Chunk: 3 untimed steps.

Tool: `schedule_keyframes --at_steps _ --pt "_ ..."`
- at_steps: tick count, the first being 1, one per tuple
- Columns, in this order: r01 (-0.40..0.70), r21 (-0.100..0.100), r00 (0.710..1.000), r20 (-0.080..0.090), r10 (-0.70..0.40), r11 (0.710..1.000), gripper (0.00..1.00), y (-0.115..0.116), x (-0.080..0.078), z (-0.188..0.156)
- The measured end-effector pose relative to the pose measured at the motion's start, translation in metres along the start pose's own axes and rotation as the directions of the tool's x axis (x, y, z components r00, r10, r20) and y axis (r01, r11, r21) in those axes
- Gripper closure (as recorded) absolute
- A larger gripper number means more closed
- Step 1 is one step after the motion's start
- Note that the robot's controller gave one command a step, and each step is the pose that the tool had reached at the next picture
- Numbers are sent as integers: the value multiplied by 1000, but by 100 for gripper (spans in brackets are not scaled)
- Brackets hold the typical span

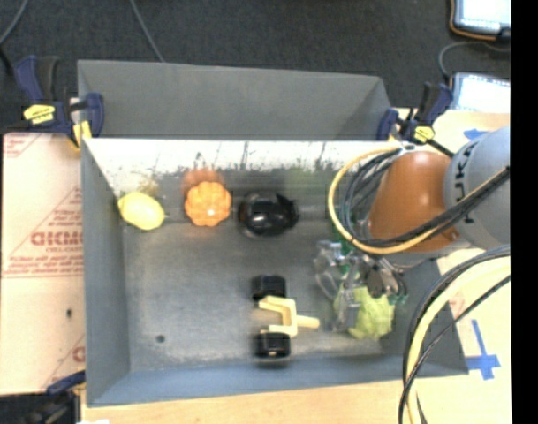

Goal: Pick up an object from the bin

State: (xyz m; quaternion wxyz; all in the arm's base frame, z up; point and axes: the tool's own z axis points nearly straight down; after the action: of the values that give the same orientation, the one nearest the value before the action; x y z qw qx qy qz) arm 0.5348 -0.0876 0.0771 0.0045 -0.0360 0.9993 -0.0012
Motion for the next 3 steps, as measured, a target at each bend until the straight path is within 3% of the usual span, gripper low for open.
schedule_keyframes --at_steps 1,2,3 --pt "0 0 1000 0 0 1000 0 0 0 0" --pt "-12 -7 1000 -3 12 1000 0 -31 -26 3" --pt "124 -19 992 -1 -124 992 0 -53 -44 1"
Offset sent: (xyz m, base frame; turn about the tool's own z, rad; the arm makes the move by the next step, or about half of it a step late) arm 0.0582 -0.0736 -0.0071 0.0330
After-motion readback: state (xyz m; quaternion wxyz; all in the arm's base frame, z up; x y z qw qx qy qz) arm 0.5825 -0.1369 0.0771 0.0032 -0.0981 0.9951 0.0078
